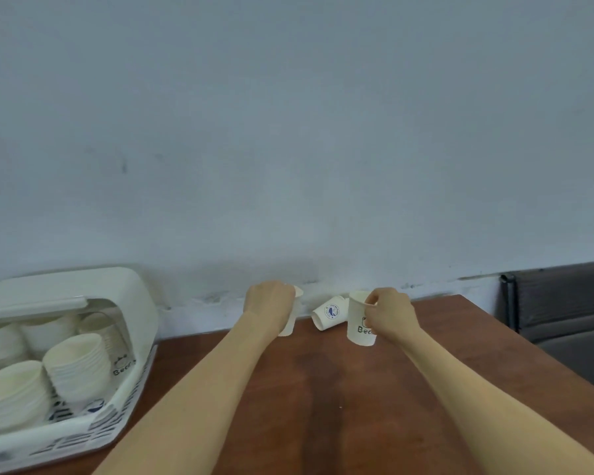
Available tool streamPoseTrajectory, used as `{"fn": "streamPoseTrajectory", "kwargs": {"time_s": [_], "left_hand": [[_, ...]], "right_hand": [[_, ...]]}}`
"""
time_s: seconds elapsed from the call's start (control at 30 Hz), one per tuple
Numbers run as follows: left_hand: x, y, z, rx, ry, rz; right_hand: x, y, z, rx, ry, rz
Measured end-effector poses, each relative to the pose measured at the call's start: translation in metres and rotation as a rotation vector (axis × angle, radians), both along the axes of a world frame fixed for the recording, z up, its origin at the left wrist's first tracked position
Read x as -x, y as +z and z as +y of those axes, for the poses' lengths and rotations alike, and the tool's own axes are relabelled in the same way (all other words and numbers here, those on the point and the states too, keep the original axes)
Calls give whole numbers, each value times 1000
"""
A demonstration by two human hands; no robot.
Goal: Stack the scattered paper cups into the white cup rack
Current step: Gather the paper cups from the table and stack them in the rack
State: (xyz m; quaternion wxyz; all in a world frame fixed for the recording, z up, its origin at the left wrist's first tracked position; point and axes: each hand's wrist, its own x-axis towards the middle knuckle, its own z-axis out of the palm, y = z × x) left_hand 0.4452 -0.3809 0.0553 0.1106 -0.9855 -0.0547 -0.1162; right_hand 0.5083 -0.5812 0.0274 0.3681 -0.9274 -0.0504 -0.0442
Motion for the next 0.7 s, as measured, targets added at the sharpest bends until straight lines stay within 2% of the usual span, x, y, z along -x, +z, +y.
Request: {"fn": "streamPoseTrajectory", "kwargs": {"time_s": [0.43,0.7], "left_hand": [[126,77,27,5,57,-129],[202,87,75,51,150,-164]], "right_hand": [[104,84,54,155,141,-221],[162,101,112,153,238,-281]]}}
